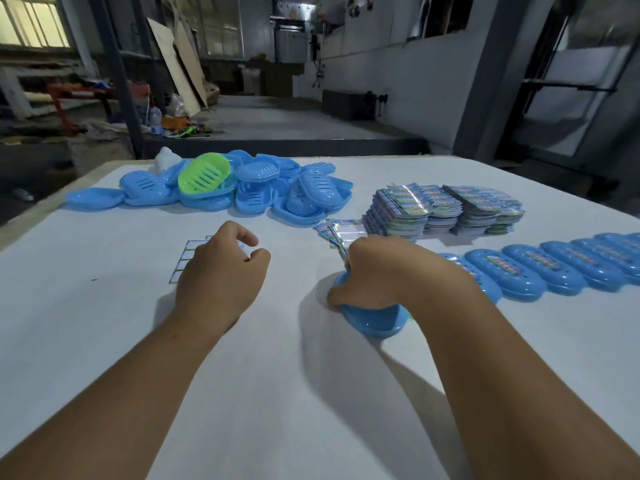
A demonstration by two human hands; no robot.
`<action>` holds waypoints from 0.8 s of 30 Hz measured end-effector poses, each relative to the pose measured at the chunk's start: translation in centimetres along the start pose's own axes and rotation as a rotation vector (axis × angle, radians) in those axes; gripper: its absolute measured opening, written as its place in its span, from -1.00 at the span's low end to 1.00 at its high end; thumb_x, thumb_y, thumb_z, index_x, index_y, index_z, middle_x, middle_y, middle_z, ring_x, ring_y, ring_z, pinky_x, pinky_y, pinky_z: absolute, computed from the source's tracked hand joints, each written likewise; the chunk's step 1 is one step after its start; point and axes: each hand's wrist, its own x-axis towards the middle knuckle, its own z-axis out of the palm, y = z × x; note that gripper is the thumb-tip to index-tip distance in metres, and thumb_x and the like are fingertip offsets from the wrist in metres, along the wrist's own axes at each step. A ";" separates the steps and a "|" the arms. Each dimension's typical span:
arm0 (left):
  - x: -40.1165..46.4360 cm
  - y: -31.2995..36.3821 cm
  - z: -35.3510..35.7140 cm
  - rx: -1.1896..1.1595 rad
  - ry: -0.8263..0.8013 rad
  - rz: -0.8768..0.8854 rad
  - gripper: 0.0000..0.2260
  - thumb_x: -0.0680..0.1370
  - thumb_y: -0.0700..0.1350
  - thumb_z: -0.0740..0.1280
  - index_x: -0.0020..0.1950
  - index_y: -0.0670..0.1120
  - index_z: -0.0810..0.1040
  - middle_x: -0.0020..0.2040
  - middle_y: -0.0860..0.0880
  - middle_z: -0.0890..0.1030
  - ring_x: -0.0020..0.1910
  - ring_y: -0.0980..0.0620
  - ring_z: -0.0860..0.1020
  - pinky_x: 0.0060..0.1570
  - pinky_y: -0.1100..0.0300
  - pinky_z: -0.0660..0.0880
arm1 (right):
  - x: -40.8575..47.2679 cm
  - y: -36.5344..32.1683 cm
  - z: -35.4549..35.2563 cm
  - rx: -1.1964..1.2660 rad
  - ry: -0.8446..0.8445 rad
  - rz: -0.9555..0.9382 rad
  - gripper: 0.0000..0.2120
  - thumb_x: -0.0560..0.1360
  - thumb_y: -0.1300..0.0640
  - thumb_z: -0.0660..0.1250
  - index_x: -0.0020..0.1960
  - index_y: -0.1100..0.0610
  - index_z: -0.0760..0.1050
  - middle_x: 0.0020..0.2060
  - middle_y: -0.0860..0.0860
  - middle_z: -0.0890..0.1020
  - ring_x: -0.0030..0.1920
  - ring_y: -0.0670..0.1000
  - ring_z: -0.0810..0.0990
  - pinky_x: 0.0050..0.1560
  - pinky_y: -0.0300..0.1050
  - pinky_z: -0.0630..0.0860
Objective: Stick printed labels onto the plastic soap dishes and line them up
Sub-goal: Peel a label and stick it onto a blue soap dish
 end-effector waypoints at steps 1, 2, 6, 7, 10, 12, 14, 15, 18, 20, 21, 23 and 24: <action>0.0 0.0 0.0 -0.002 -0.002 0.001 -0.93 0.49 -0.03 0.31 -0.05 0.11 0.47 -0.27 0.16 0.55 -0.16 -0.03 0.50 -0.14 0.11 0.36 | 0.1 0.2 -0.1 0.005 -0.007 0.018 -0.58 0.28 -0.28 0.37 -0.30 0.09 0.41 -0.29 -0.01 0.49 -0.28 0.05 0.47 -0.31 -0.13 0.37; 0.0 -0.1 0.0 -0.004 -0.005 0.003 -0.93 0.49 -0.04 0.31 -0.06 0.10 0.48 -0.27 0.15 0.57 -0.17 -0.02 0.51 -0.15 0.11 0.37 | 0.1 0.4 -0.2 0.016 -0.019 0.029 -0.59 0.28 -0.27 0.38 -0.28 0.08 0.43 -0.28 0.00 0.51 -0.27 0.04 0.47 -0.29 -0.12 0.40; -0.2 0.0 -0.2 -0.004 -0.007 0.009 -0.94 0.49 -0.05 0.33 -0.07 0.08 0.49 -0.29 0.12 0.60 -0.17 -0.04 0.53 -0.14 0.10 0.39 | 0.2 1.3 -0.4 0.052 -0.066 0.041 -0.58 0.32 -0.11 0.43 0.15 -0.02 0.56 0.04 0.03 0.61 0.01 0.14 0.56 -0.03 0.00 0.58; -0.3 0.1 -0.3 -0.004 -0.007 0.007 -0.95 0.48 -0.05 0.33 -0.09 0.08 0.49 -0.30 0.11 0.60 -0.17 -0.05 0.54 -0.13 0.10 0.40 | 0.2 1.7 -0.5 0.042 -0.059 0.043 -0.54 0.34 -0.04 0.42 0.23 -0.03 0.53 0.11 0.04 0.61 0.06 0.16 0.56 0.03 0.03 0.59; -0.4 0.2 -0.3 0.000 -0.006 0.003 -0.96 0.49 -0.06 0.33 -0.10 0.07 0.49 -0.30 0.09 0.61 -0.16 -0.06 0.54 -0.13 0.10 0.41 | 0.3 2.5 -0.6 0.045 -0.047 0.058 -0.50 0.39 0.14 0.31 0.33 -0.02 0.46 0.20 0.06 0.57 0.15 0.20 0.52 0.14 0.08 0.57; -0.4 0.2 -0.4 0.000 -0.004 -0.004 -0.96 0.49 -0.06 0.33 -0.11 0.07 0.49 -0.30 0.10 0.60 -0.16 -0.06 0.54 -0.14 0.10 0.40 | 0.2 2.7 -0.8 0.058 -0.055 0.059 -0.50 0.42 0.22 0.26 0.34 0.00 0.46 0.20 0.07 0.57 0.14 0.20 0.53 0.13 0.04 0.57; -0.5 0.3 -0.4 0.001 -0.008 -0.011 -0.96 0.49 -0.06 0.33 -0.11 0.07 0.50 -0.31 0.10 0.60 -0.16 -0.05 0.54 -0.14 0.10 0.40 | 0.3 2.8 -0.8 0.064 -0.054 0.049 -0.51 0.43 0.25 0.23 0.34 0.02 0.48 0.17 0.08 0.59 0.10 0.20 0.57 0.05 -0.02 0.56; -0.5 0.4 -0.4 0.004 -0.011 -0.013 -0.96 0.49 -0.06 0.33 -0.11 0.07 0.50 -0.31 0.10 0.60 -0.17 -0.04 0.55 -0.14 0.10 0.41 | 0.3 2.8 -0.7 0.068 -0.053 0.043 -0.51 0.43 0.26 0.22 0.33 0.02 0.49 0.15 0.07 0.59 0.08 0.19 0.58 0.02 -0.03 0.55; -0.5 0.4 -0.5 0.026 -0.016 -0.010 -0.96 0.49 -0.06 0.33 -0.11 0.08 0.49 -0.31 0.11 0.60 -0.19 -0.01 0.55 -0.13 0.10 0.44 | 0.7 2.6 -0.7 0.093 -0.048 0.017 -0.48 0.44 0.25 0.24 0.38 0.00 0.46 -0.07 -0.03 0.57 -0.05 0.11 0.56 -0.18 -0.17 0.49; -0.6 0.4 -0.6 0.046 -0.012 0.008 -0.96 0.49 -0.05 0.33 -0.11 0.09 0.50 -0.32 0.11 0.59 -0.19 0.00 0.55 -0.14 0.09 0.45 | 1.1 2.2 -0.6 0.154 -0.015 -0.014 -0.45 0.46 0.21 0.28 0.41 -0.12 0.44 -0.11 -0.10 0.56 -0.14 0.03 0.50 -0.25 -0.21 0.39; -0.7 0.5 -0.6 0.058 -0.009 0.027 -0.97 0.49 -0.05 0.32 -0.10 0.08 0.50 -0.33 0.11 0.58 -0.19 -0.02 0.55 -0.14 0.09 0.46 | 1.2 1.9 -0.4 0.194 0.009 -0.034 -0.46 0.46 0.19 0.31 0.41 -0.16 0.44 0.00 -0.09 0.59 -0.11 0.02 0.49 -0.20 -0.20 0.41; -0.7 0.6 -0.4 0.076 0.001 0.089 -0.97 0.49 -0.06 0.32 -0.09 0.07 0.51 -0.33 0.09 0.57 -0.19 -0.04 0.55 -0.14 0.06 0.50 | 1.5 1.1 0.1 0.263 0.043 -0.080 -0.51 0.48 0.16 0.32 0.37 -0.17 0.46 0.11 -0.08 0.60 -0.05 -0.01 0.51 -0.13 -0.18 0.44; -0.7 0.8 -0.2 0.085 0.008 0.129 -0.97 0.50 -0.06 0.32 -0.08 0.06 0.53 -0.30 0.08 0.58 -0.18 -0.04 0.55 -0.13 0.05 0.51 | 1.7 0.8 0.5 0.288 0.050 -0.106 -0.54 0.50 0.14 0.32 0.36 -0.15 0.47 0.07 -0.09 0.62 -0.07 -0.04 0.53 -0.15 -0.18 0.43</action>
